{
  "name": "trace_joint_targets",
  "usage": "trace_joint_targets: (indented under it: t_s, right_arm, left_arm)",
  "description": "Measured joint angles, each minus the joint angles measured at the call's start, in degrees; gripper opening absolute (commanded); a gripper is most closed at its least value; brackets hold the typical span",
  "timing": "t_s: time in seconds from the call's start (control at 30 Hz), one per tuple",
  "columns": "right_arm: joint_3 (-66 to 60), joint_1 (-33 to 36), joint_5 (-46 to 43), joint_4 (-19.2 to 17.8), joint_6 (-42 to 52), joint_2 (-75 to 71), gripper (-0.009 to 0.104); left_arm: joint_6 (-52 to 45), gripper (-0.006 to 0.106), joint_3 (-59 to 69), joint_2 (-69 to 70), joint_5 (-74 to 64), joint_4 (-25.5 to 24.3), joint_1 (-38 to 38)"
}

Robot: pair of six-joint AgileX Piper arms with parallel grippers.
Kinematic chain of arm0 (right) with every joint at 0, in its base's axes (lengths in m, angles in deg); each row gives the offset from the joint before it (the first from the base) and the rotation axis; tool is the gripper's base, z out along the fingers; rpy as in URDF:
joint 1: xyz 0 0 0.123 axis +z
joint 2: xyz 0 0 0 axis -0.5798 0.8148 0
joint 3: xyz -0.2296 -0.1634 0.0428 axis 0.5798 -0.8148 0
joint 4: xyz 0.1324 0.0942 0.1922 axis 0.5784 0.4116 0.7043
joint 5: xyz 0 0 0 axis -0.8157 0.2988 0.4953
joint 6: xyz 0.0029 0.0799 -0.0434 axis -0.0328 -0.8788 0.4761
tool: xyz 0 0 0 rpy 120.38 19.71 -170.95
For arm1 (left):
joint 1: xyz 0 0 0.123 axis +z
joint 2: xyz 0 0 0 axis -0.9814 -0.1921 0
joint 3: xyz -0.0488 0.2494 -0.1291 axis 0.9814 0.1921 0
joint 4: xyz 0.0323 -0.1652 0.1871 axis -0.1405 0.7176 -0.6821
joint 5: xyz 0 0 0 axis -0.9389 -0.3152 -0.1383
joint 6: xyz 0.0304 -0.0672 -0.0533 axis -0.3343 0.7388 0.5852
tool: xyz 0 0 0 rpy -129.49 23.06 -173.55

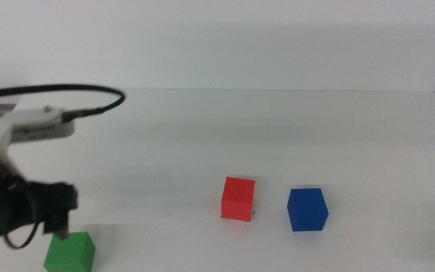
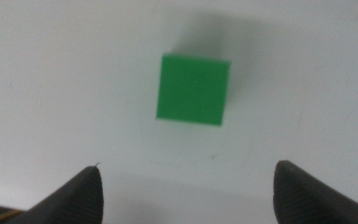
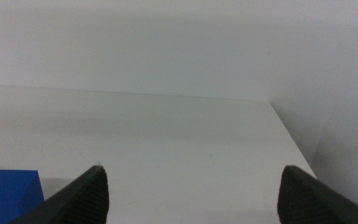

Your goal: Stack red cubes first, then green, then blue cubes in a specific spot.

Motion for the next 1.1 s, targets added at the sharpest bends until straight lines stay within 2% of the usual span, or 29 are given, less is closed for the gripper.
trace_joint_targets:
  t_s: [0.1, 0.23, 0.5, 0.83, 0.97, 1.1]
  right_arm:
    - [0.00, 0.00, 0.00, 0.00, 0.00, 0.00, 0.093]
    - [0.00, 0.00, 0.00, 0.00, 0.00, 0.00, 0.093]
    - [0.00, 0.00, 0.00, 0.00, 0.00, 0.00, 0.093]
    - [0.00, 0.00, 0.00, 0.00, 0.00, 0.00, 0.093]
    - [0.00, 0.00, 0.00, 0.00, 0.00, 0.00, 0.093]
    - [0.00, 0.00, 0.00, 0.00, 0.00, 0.00, 0.093]
  left_arm:
    - [-4.47, 0.094, 2.52, 0.95, 0.56, 3.01, 4.46]
    - [-8.02, 0.094, 3.01, 0.95, 2.69, 4.76, 6.48]
    - [-9.29, 0.094, 3.36, -0.74, 8.43, 5.29, 6.67]
    - [-9.48, 0.094, 14.19, -7.86, 25.67, 6.39, 6.67]
    - [-9.24, 0.094, 15.10, -12.01, 28.37, 7.29, 6.67]
    - [-9.57, 0.087, 15.19, -16.39, 32.02, 7.29, 6.67]
